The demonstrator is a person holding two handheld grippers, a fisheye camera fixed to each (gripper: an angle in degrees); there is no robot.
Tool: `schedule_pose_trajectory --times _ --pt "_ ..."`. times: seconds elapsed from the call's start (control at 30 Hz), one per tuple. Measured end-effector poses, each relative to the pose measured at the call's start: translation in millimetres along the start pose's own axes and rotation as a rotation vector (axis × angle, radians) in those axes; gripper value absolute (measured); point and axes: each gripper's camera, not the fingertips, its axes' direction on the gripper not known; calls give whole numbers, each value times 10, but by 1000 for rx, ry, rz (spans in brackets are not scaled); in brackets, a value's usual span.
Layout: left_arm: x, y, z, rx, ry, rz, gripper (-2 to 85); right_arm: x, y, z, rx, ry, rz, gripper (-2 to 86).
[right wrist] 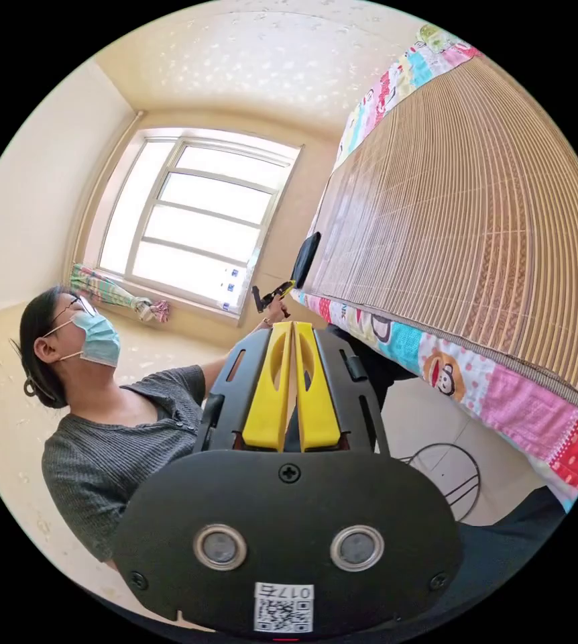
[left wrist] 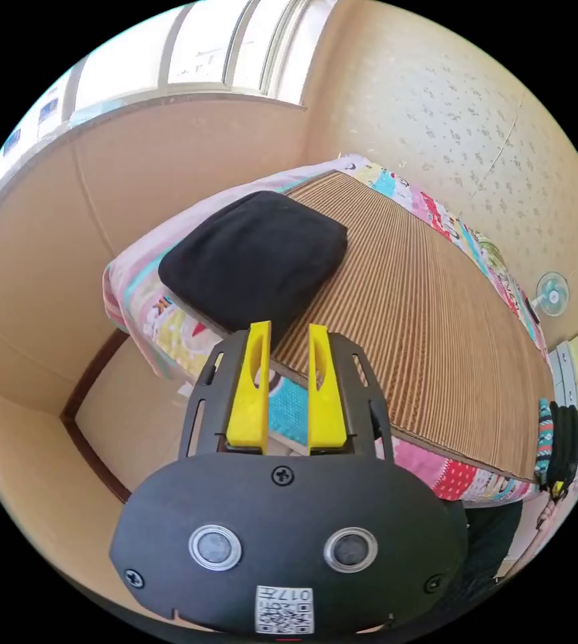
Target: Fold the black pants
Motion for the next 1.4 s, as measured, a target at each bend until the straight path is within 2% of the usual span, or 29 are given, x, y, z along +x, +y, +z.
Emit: schedule_pose_trajectory --times 0.13,0.23,0.3,0.4,0.53,0.6,0.7,0.83,0.9,0.93,1.03,1.13,1.2,1.23,1.27,1.3,1.37,1.4 --pt "137 -249 332 -157 -87 24 115 36 -20 -5 -5 -14 30 4" --pt "53 -381 152 -164 48 -129 81 67 28 -102 31 -40 41 4" --pt "-66 -437 -35 -102 455 -241 43 80 74 -152 34 -34 44 4" --pt "293 -540 -465 37 809 -243 27 124 170 -226 35 -20 66 4" --pt "1403 -683 -1130 40 962 1 12 121 308 -414 90 -49 62 3" --pt "2168 -631 -1673 76 1163 148 8 98 367 -500 108 -29 58 3" --pt "2936 -496 -2330 105 1470 219 5 76 468 -608 132 -3 55 4" --pt "3397 -219 -2952 184 1732 222 8 126 605 -700 163 -28 59 4" --pt "3425 95 -2998 239 1939 97 10 168 665 -745 179 -43 64 4" --pt "3413 190 -2974 257 1965 66 11 199 709 -783 192 -47 69 5" --pt "3234 742 -2560 297 1900 -120 17 281 814 -894 226 -52 89 5" --pt "3099 1413 -1745 208 1672 -211 22 362 906 -1010 250 -49 109 4" --pt "3126 1981 -1116 11 1318 -178 30 406 949 -1066 255 -41 122 4" --pt "3164 2115 -984 -50 1202 -150 36 433 974 -1097 256 -33 130 4" --pt "3260 2374 -792 -124 1002 -68 47 445 985 -1109 257 -28 134 4" --pt "3327 2617 -748 -86 934 23 58 470 1007 -1130 259 -20 142 4" --pt "3353 2911 -797 -22 874 73 69 507 1035 -1146 263 -8 154 4" --pt "3377 3057 -856 -14 779 70 70 531 1051 -1147 266 0 160 4"
